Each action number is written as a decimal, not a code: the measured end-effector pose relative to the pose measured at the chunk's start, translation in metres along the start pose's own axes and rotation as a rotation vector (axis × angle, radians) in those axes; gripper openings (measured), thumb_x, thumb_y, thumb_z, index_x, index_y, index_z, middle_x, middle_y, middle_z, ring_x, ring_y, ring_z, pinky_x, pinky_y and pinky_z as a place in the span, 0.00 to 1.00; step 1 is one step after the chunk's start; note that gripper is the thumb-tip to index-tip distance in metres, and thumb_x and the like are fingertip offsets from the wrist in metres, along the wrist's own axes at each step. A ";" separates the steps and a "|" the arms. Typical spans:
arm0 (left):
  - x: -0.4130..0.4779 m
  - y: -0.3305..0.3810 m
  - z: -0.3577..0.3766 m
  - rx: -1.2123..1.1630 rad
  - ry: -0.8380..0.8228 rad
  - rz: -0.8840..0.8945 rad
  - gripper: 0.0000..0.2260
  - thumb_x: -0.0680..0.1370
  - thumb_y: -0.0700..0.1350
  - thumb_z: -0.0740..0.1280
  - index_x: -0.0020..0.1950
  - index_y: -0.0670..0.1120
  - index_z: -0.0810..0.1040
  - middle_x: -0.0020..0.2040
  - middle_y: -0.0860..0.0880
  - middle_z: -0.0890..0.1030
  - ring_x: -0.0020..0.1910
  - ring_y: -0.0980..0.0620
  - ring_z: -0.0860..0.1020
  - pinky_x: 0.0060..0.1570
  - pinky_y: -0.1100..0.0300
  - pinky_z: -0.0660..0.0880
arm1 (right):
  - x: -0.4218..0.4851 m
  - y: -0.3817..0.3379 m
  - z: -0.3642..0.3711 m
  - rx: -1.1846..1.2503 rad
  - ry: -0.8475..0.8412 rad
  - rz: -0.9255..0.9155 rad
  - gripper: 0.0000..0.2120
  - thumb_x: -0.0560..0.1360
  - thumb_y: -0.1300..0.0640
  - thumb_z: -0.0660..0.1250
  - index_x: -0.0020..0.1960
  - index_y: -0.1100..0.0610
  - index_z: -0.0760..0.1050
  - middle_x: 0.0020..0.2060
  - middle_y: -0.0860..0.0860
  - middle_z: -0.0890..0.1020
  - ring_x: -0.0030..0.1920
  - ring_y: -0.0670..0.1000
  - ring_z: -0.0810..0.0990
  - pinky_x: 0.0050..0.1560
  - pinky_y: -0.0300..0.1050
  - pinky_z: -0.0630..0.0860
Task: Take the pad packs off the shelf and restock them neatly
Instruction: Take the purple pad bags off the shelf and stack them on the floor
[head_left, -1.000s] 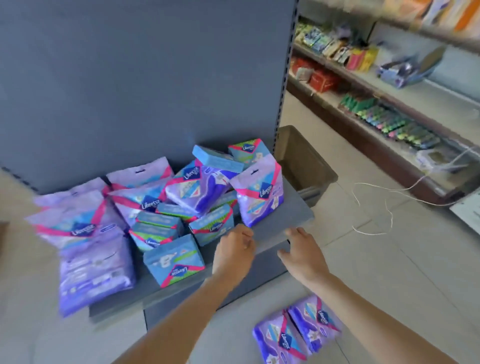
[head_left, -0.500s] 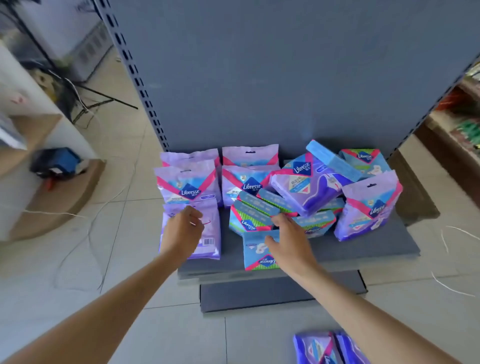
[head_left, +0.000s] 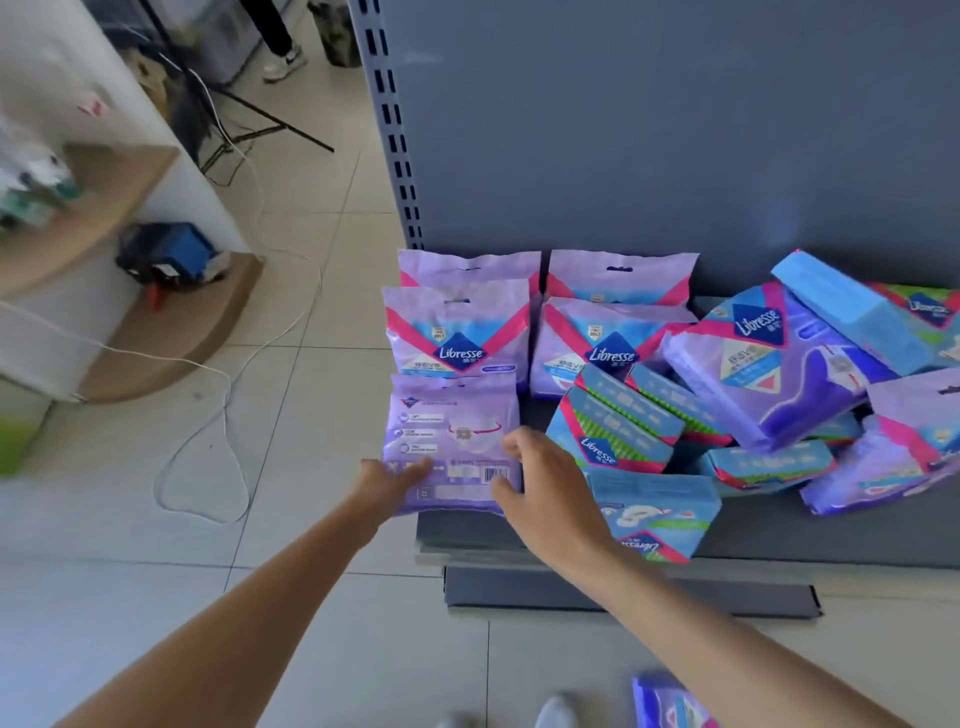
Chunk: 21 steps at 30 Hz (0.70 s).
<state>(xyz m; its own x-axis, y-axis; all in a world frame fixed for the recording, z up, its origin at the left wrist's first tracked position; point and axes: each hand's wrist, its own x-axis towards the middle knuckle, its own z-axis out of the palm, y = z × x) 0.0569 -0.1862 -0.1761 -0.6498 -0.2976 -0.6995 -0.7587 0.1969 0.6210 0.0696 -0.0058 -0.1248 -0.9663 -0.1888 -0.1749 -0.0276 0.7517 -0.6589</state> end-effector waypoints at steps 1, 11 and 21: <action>0.001 0.000 0.003 -0.060 -0.017 0.012 0.09 0.76 0.41 0.69 0.52 0.38 0.73 0.40 0.45 0.77 0.21 0.63 0.76 0.22 0.71 0.70 | 0.001 0.002 0.000 -0.005 -0.016 0.006 0.10 0.76 0.57 0.63 0.57 0.57 0.71 0.49 0.51 0.75 0.53 0.53 0.75 0.53 0.47 0.72; -0.023 -0.007 -0.054 -0.439 -0.315 0.222 0.14 0.69 0.44 0.68 0.54 0.42 0.78 0.46 0.48 0.84 0.44 0.53 0.83 0.46 0.60 0.79 | 0.028 -0.022 -0.018 0.200 0.100 0.154 0.34 0.67 0.43 0.75 0.61 0.60 0.63 0.51 0.50 0.70 0.54 0.50 0.71 0.53 0.42 0.70; 0.014 0.068 -0.041 -0.313 0.016 0.250 0.14 0.78 0.48 0.67 0.61 0.47 0.71 0.56 0.47 0.76 0.52 0.52 0.74 0.52 0.57 0.69 | 0.028 -0.002 -0.052 0.623 0.289 0.232 0.14 0.71 0.54 0.74 0.50 0.61 0.77 0.43 0.53 0.83 0.42 0.53 0.81 0.41 0.45 0.75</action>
<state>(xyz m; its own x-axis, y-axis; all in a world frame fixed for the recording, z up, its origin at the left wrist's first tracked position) -0.0015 -0.2156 -0.1290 -0.8102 -0.2911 -0.5088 -0.5244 -0.0278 0.8510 0.0297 0.0202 -0.0899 -0.9611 0.1712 -0.2168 0.2537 0.2364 -0.9379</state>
